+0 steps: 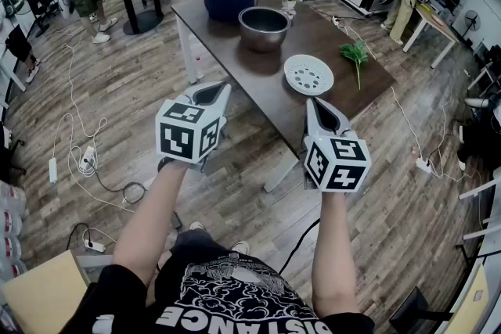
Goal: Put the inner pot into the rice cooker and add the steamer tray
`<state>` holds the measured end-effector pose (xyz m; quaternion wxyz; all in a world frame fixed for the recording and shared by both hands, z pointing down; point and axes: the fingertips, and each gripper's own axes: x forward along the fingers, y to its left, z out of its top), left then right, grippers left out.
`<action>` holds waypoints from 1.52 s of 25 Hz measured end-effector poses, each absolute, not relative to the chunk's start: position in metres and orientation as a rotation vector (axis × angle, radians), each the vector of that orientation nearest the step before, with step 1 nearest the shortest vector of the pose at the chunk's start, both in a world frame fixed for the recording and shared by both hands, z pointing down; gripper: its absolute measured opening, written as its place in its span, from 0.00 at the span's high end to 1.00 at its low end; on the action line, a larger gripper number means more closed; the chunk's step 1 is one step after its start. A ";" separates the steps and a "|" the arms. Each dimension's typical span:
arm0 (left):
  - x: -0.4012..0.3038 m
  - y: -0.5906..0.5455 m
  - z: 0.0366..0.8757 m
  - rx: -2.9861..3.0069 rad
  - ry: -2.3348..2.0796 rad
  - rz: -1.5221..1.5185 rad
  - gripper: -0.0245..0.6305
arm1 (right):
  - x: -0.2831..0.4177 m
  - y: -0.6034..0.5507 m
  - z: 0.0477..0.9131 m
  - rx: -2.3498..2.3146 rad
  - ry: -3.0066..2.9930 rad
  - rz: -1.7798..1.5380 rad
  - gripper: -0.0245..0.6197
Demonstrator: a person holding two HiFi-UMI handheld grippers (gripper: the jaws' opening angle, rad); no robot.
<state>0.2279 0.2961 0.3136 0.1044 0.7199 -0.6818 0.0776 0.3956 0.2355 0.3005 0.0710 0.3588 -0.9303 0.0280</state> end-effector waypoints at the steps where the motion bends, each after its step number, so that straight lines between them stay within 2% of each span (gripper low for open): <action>1: 0.228 0.295 0.313 2.126 -2.009 0.230 0.96 | 0.395 0.235 0.300 1.078 -2.799 0.083 0.96; 13: 0.205 0.280 0.316 2.128 -2.002 0.224 0.96 | 0.374 0.218 0.312 1.082 -2.791 0.130 0.96; 24: 0.163 0.232 0.324 2.179 -1.914 0.202 0.91 | 0.331 0.186 0.322 1.132 -2.737 0.147 0.85; 32: 0.121 0.185 0.327 2.211 -1.843 0.195 0.78 | 0.292 0.151 0.320 1.193 -2.701 0.157 0.74; 38: 0.092 0.155 0.329 2.244 -1.772 0.194 0.65 | 0.264 0.132 0.320 1.239 -2.661 0.170 0.67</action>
